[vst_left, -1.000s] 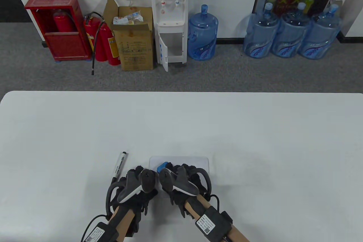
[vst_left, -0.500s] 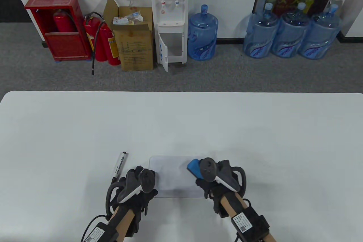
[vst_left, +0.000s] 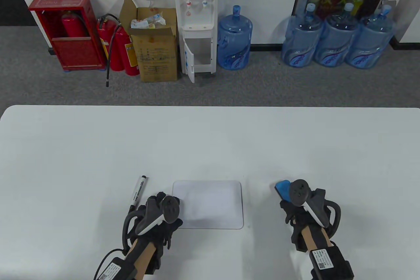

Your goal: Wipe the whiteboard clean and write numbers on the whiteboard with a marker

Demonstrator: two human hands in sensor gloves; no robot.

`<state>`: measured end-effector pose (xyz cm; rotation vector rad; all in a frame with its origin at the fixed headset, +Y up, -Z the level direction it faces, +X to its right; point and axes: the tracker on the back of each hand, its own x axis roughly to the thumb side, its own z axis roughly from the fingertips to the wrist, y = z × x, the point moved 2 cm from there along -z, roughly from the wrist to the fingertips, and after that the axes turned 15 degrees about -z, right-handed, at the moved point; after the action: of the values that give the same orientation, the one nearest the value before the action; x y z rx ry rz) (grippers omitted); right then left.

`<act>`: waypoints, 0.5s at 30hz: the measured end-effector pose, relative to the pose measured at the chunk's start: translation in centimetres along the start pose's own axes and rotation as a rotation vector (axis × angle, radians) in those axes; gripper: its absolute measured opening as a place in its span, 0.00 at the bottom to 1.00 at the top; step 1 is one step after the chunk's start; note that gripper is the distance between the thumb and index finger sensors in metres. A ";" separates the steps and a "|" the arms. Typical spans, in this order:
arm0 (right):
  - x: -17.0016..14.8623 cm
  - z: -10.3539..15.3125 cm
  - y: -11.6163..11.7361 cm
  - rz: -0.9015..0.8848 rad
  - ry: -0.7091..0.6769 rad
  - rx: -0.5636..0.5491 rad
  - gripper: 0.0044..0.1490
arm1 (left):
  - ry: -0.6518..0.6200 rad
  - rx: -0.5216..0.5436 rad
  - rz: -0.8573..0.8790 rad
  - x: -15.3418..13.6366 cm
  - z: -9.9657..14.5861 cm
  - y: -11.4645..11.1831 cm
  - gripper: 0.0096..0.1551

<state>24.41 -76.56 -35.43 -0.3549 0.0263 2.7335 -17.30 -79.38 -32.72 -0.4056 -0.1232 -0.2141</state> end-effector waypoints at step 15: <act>4.8 3.8 -1.5 -0.175 -0.251 0.016 0.47 | 0.001 -0.012 0.008 0.0 0.0 -0.1 0.41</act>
<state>19.80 -73.13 -32.92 -0.0068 -0.0475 2.5820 -17.34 -79.42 -32.69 -0.4178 -0.1198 -0.2070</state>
